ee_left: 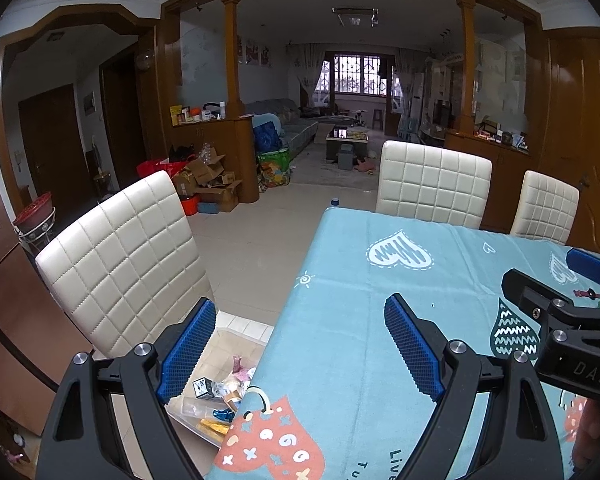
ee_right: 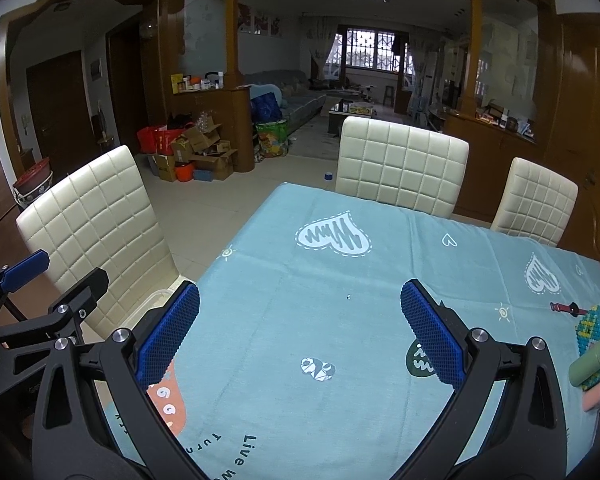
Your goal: Collect trash
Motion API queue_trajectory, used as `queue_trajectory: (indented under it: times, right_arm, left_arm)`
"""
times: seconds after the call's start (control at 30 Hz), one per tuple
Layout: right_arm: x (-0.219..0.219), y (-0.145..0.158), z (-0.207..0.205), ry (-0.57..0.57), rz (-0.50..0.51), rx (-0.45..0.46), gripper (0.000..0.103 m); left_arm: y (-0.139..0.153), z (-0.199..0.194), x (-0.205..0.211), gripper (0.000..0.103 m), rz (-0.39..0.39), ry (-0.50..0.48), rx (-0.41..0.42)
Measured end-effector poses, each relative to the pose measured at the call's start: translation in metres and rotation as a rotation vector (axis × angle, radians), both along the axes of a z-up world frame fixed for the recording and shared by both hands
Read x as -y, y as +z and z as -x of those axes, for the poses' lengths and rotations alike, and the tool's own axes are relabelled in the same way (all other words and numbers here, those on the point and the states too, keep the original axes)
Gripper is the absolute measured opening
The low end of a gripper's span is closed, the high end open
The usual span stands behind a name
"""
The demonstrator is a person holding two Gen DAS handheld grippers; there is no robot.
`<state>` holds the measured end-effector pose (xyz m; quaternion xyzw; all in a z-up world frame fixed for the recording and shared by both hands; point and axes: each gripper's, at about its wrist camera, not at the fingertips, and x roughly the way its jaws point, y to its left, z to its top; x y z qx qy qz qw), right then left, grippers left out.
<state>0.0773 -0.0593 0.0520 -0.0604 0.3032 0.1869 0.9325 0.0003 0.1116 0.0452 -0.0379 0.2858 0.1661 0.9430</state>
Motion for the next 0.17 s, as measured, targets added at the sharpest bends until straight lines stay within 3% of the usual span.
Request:
queue_trajectory:
  times: [0.17]
  right_arm:
    - [0.0025, -0.0014, 0.0005, -0.003, -0.001, -0.005, 0.1]
  left_arm:
    - [-0.0024, -0.0003, 0.0012, 0.084, 0.009, -0.004, -0.01]
